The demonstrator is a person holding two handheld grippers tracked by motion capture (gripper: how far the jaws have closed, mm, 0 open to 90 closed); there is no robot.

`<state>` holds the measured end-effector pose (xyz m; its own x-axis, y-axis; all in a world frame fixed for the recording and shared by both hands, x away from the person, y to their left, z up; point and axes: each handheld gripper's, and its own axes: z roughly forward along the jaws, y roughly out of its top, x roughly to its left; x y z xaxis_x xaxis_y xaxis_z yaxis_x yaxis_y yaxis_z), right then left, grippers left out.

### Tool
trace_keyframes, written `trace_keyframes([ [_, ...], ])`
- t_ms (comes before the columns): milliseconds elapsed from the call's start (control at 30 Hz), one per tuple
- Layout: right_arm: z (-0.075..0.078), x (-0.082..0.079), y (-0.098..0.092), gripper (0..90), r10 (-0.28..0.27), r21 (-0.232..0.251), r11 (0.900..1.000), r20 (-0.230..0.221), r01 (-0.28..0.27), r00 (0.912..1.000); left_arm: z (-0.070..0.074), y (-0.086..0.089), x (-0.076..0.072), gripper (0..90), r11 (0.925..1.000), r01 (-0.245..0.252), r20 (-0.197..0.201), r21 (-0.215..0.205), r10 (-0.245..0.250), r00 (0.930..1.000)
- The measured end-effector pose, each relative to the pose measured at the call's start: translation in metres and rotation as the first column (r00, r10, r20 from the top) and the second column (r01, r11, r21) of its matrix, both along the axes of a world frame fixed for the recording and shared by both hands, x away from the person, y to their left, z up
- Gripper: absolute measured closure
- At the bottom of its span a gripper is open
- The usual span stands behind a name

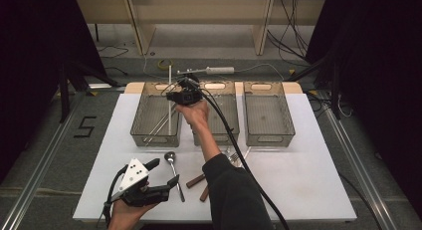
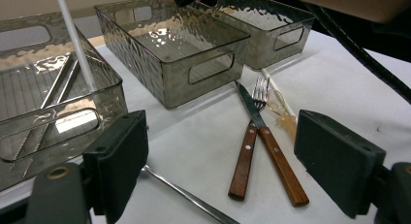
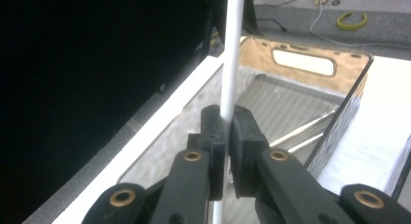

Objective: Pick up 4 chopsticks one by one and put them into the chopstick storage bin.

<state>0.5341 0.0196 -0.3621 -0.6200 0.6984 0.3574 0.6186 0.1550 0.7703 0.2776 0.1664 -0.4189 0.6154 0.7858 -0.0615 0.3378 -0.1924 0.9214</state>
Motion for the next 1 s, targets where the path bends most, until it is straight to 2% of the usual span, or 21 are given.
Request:
trace_keyframes([
  [667, -0.018, 0.003, 0.007, 85.9, -0.021, -0.028, 0.999, -0.061, 0.019, 0.9979, 0.0, -0.001, -0.001, 19.4, 1.0, 0.001, 0.007, 0.007, -0.001, 1.0],
  [1000, -0.027, 0.009, 0.01, 84.9, -0.043, -0.057, 0.998, -0.068, 0.039, 0.9967, 0.0, -0.001, 0.0, 19.4, 1.0, 0.002, 0.006, 0.01, -0.002, 1.0],
])
